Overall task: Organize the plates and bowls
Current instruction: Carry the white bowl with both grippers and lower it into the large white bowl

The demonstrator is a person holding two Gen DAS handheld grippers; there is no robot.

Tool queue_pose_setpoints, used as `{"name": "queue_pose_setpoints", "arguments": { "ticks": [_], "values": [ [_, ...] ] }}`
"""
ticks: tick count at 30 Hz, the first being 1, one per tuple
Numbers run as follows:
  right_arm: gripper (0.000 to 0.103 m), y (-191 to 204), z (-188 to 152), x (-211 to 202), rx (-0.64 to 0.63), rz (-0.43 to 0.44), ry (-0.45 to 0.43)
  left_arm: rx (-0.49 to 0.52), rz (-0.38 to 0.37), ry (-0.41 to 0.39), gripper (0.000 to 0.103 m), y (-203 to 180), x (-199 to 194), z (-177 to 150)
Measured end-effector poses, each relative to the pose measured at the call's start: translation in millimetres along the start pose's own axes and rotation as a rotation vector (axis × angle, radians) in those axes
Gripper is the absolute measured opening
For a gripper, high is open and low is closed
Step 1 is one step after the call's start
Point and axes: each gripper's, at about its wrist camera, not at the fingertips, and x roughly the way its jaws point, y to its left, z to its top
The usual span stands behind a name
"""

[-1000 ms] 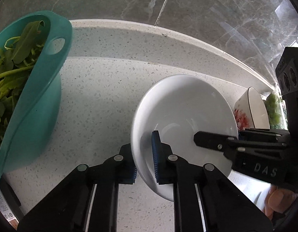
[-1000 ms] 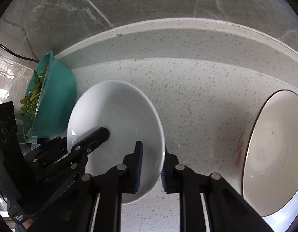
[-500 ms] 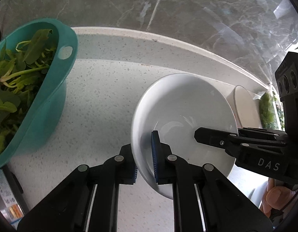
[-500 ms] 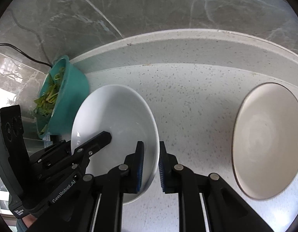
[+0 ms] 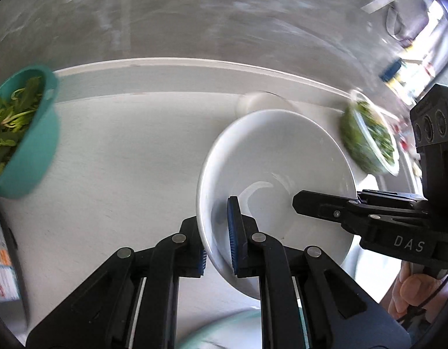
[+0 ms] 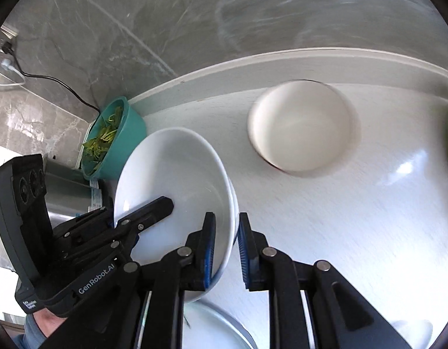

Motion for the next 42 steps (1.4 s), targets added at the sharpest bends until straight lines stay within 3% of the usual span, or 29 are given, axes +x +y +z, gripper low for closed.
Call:
{"name": "queue_pose_setpoints", "arguments": {
  "ticks": [10,15,18,27,33,42],
  "values": [
    [0.023,-93,-87,-97,0.148,-0.059,-0.089,0.189,-0.107,0.072,0.011,-170,-7,-72],
    [0.025,-139,-124,-121,0.212,-0.071,-0.086,0.274,-0.118,0.127,0.011,-238,10,-106],
    [0.025,-162,-142,-122,0.245,-0.060,-0.063,0.304,-0.106,0.156,0.011,-260,22,-122],
    [0.025,-202,-169,-117,0.266,-0.043,-0.002,0.317,-0.071,0.224,0.014,-300,59,-150],
    [0.025,-203,-170,-106,0.227,-0.047,0.047,0.327,-0.013,0.236,0.018,-298,79,-152],
    [0.025,-191,-170,-90,0.149,-0.117,0.080,0.334,0.008,0.223,0.022,-280,87,-157]
  ]
}}
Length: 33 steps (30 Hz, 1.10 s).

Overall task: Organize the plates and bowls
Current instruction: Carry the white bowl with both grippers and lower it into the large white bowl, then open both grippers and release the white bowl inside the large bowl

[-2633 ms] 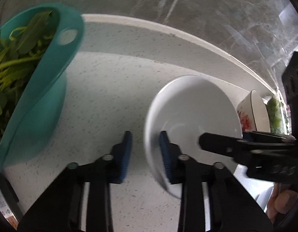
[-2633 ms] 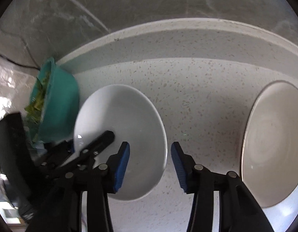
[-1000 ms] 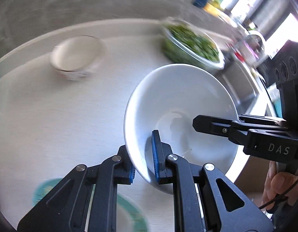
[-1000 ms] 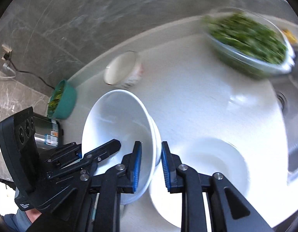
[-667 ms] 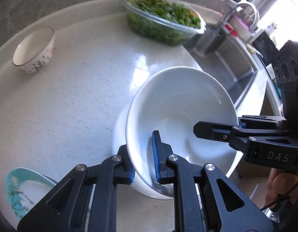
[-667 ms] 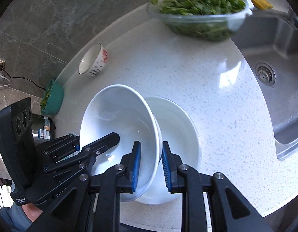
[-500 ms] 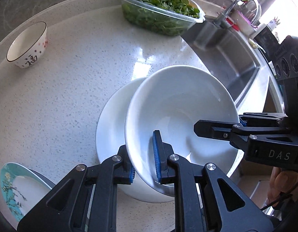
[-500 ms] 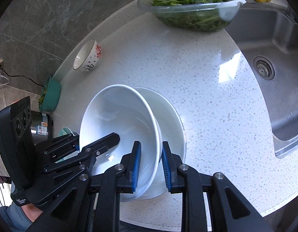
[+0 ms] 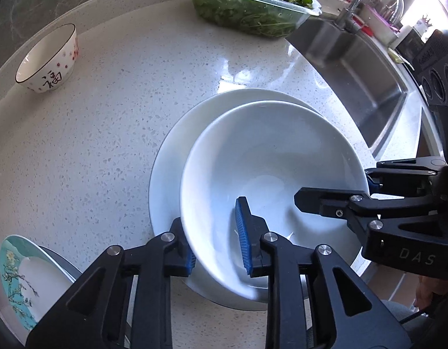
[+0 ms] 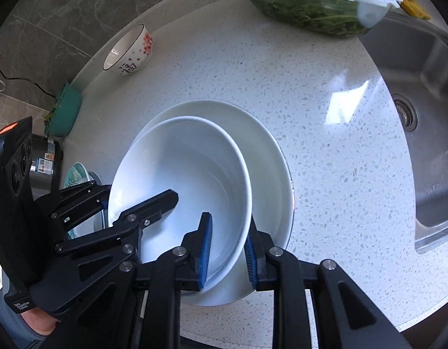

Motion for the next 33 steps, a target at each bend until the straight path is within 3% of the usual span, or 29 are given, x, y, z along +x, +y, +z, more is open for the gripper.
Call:
{"name": "queue_pose_setpoints", "arguments": {
  "ticks": [4,6,19,26,29,33],
  "values": [
    [0.025,3,0,1,-0.017,-0.027,-0.002,0.015,-0.013,-0.005,0.028,1,-3,-3],
    [0.024,5,0,2,-0.027,-0.039,0.001,0.029,-0.020,-0.019,0.037,0,-5,-3],
    [0.026,3,-2,-10,0.006,-0.033,-0.017,0.046,-0.045,-0.015,0.045,2,-5,2],
    [0.042,-1,-1,-17,0.031,0.044,-0.007,0.055,-0.054,-0.020,0.052,1,-5,3],
    [0.042,0,-2,-18,0.032,0.038,-0.003,0.057,-0.053,-0.028,0.053,1,-5,3],
    [0.051,13,0,-27,-0.062,-0.076,-0.033,0.063,-0.056,-0.035,0.058,-1,-5,3]
  ]
}}
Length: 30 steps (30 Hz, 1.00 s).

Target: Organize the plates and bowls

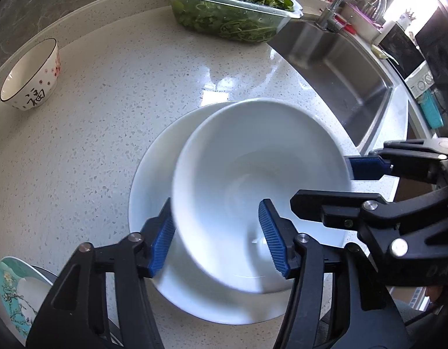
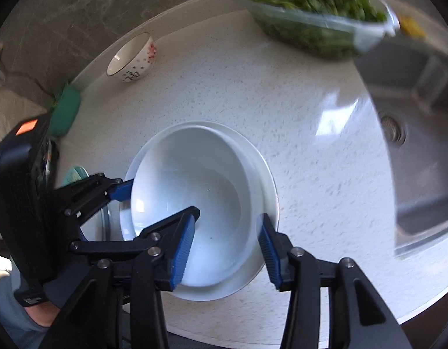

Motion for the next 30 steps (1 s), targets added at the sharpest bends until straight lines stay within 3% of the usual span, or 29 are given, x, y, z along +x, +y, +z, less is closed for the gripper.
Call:
{"name": "queue_pose_setpoints", "arguments": {
  "ticks": [2,7,12,16,20,23,26,30],
  "values": [
    [0.055,7,0,1,-0.042,-0.019,-0.004,0.004,0.008,0.003,0.059,-2,1,0],
    [0.055,-4,-2,-8,0.005,0.036,-0.011,-0.025,-0.009,-0.019,0.062,4,-5,-1],
    [0.062,-25,7,-42,0.073,0.115,-0.090,-0.058,-0.071,-0.059,0.089,9,-24,1],
    [0.074,-41,18,-69,0.123,0.196,-0.177,-0.085,-0.124,-0.093,0.097,18,-51,4],
    [0.074,-35,44,-74,0.099,0.241,-0.206,-0.109,-0.137,-0.201,0.103,55,-97,19],
    [0.075,-20,75,-70,0.061,0.284,-0.207,-0.147,-0.043,-0.305,0.103,105,-121,32],
    [0.077,2,109,-66,0.002,0.313,-0.220,-0.216,0.068,-0.210,0.103,167,-119,58],
    [0.081,32,165,-35,-0.029,0.348,-0.177,-0.315,0.226,-0.229,0.102,238,-114,82]
  ]
}}
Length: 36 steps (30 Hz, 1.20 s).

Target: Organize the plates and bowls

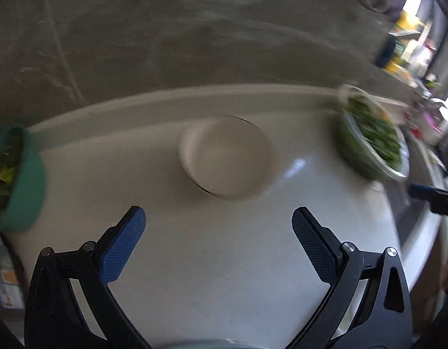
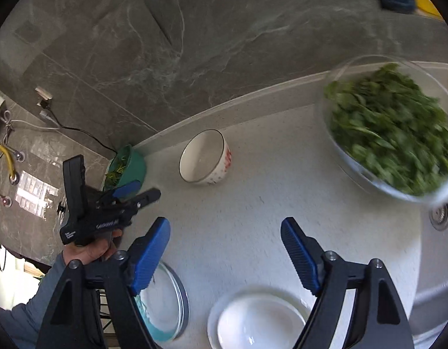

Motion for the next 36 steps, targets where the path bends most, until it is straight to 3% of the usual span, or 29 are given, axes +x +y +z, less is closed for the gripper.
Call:
{"name": "queue_pose_setpoints", "arguments": {
  "ticks": [5,10,11,15,16,21,26,28,36],
  "values": [
    [0.081,-3,49,74,0.088,0.077,0.061,-0.070,-0.012,0.048,0.102,38,51,35],
    [0.081,2,74,141,0.092,0.055,0.153,-0.067,-0.038,0.100,0.101,49,89,48],
    [0.080,1,77,154,0.098,0.044,0.174,-0.066,-0.038,0.111,0.098,50,95,49],
    [0.076,-3,79,190,0.133,0.050,0.210,-0.081,-0.073,0.167,0.067,56,118,47],
    [0.074,-4,80,197,0.135,0.061,0.217,-0.087,-0.082,0.174,0.063,57,123,47],
    [0.056,-5,82,223,0.137,0.060,0.258,-0.090,-0.120,0.200,0.034,61,143,46],
    [0.028,-17,81,238,0.160,0.053,0.286,-0.077,-0.148,0.210,0.023,58,154,51],
    [0.028,-17,82,243,0.163,0.060,0.283,-0.073,-0.157,0.216,0.017,47,155,49],
    [0.028,-19,79,237,0.166,0.048,0.269,-0.078,-0.134,0.233,0.016,26,155,51]
  ]
}}
